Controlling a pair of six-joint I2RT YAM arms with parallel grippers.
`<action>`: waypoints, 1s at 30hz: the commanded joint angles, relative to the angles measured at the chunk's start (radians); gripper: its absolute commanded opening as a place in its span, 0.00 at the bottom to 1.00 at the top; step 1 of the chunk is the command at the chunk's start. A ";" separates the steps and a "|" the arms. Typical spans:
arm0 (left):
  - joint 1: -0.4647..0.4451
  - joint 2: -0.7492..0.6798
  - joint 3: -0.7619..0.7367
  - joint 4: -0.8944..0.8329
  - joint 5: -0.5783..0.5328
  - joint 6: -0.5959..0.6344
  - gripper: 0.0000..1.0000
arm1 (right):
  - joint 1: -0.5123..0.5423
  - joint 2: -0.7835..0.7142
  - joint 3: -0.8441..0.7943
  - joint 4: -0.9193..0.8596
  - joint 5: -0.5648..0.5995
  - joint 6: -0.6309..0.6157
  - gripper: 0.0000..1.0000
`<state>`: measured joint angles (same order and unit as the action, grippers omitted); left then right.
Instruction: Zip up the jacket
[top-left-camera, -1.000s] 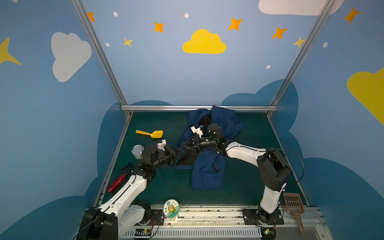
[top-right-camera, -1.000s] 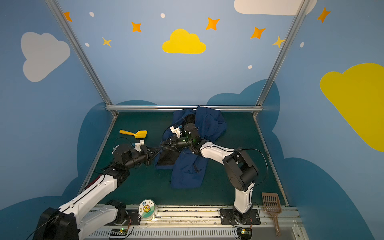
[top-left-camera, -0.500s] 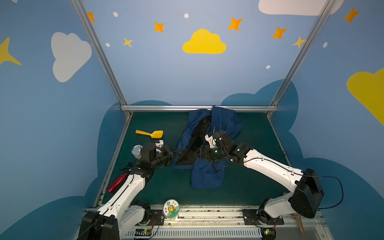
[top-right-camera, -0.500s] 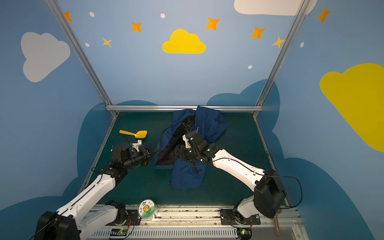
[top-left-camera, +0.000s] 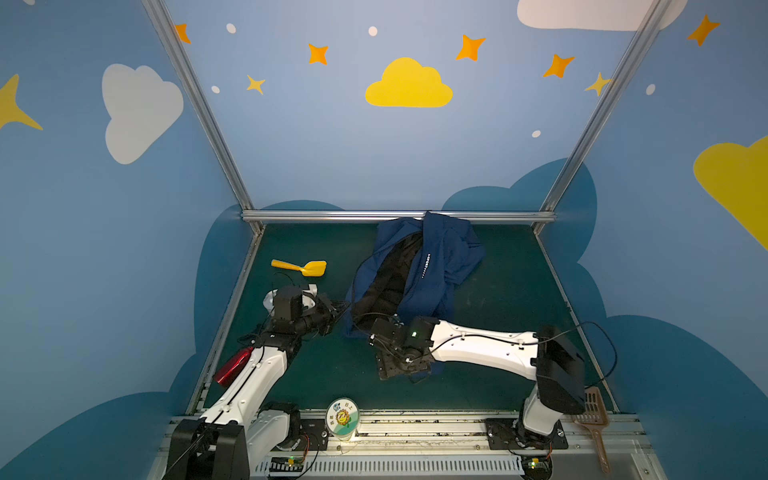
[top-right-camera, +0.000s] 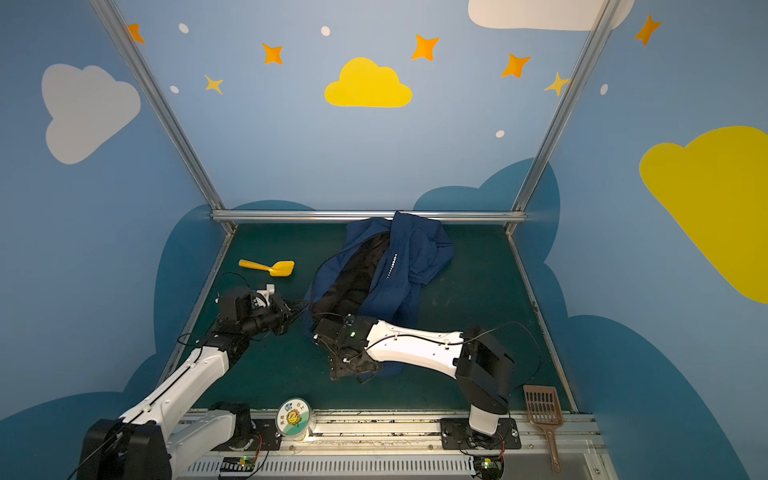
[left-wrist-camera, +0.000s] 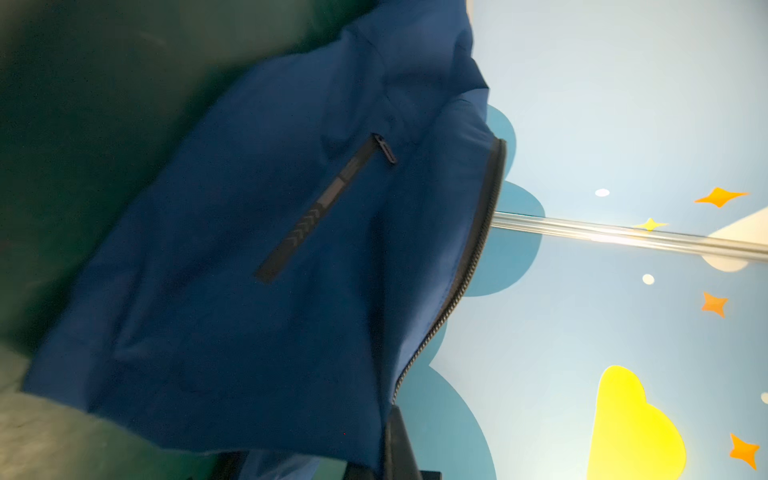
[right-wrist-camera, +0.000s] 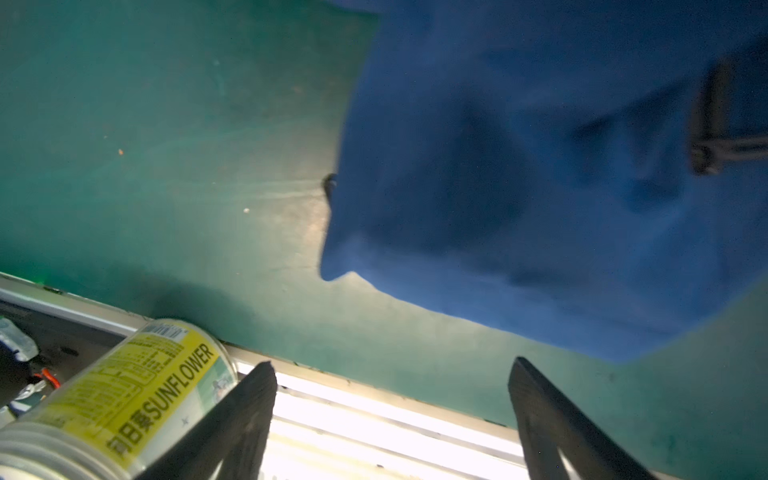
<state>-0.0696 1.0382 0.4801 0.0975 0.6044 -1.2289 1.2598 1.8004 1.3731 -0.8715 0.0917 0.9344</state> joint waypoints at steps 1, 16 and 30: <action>0.030 -0.010 -0.021 -0.017 0.043 0.030 0.03 | 0.006 0.064 0.056 -0.018 -0.002 -0.050 0.88; 0.088 -0.060 -0.046 -0.049 0.054 0.032 0.03 | -0.075 0.128 0.007 0.009 -0.045 -0.066 0.64; 0.086 -0.054 -0.052 -0.054 0.066 0.040 0.03 | -0.107 0.162 -0.023 0.049 -0.138 -0.084 0.46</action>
<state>0.0132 0.9878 0.4404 0.0589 0.6567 -1.2140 1.1595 1.9518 1.3563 -0.8223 -0.0132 0.8574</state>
